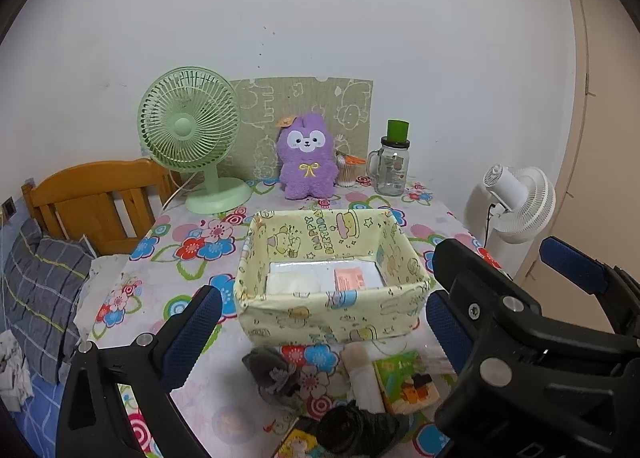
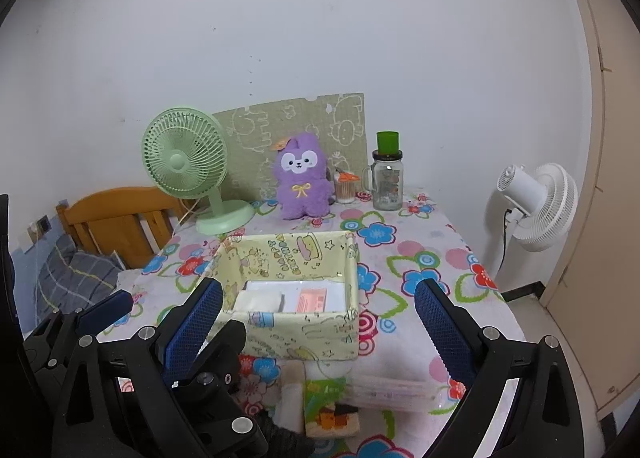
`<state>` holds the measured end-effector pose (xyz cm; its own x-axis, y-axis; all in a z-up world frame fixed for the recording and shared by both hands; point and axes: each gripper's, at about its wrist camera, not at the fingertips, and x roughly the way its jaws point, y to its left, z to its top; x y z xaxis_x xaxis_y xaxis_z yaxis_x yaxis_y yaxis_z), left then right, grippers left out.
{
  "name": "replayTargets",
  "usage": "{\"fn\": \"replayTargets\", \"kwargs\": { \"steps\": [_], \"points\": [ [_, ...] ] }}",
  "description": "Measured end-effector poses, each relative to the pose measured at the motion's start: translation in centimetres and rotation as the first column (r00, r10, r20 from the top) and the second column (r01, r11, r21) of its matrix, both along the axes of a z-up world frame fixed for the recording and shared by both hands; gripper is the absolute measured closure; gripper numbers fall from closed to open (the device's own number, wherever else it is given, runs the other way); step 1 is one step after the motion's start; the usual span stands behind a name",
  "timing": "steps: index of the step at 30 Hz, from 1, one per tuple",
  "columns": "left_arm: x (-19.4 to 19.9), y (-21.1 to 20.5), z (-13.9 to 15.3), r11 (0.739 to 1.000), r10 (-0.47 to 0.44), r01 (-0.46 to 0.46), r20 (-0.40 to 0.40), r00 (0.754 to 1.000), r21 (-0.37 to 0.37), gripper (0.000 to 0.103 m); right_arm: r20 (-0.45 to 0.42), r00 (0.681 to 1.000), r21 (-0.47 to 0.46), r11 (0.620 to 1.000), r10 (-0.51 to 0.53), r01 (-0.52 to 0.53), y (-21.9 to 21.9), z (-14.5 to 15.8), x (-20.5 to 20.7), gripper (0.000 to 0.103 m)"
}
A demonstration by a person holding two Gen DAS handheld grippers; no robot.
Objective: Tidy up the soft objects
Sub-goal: 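Withdraw both open tools from the fabric box, then grasp the black plastic-bag bundle with the right tool while the left grasps the snack box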
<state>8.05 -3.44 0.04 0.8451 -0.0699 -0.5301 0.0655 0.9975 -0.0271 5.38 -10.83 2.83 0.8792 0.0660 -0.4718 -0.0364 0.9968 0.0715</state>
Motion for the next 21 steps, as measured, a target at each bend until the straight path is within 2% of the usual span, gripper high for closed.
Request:
{"fn": "replayTargets", "kwargs": {
  "steps": [21],
  "points": [
    [-4.4, -0.2, -4.1, 1.0, 0.025, -0.025, 0.0, 1.0, 0.013, 0.0, -0.025, 0.999, 0.009, 1.0, 0.026, -0.026, 0.1, -4.4, -3.9, 0.005]
  ]
}}
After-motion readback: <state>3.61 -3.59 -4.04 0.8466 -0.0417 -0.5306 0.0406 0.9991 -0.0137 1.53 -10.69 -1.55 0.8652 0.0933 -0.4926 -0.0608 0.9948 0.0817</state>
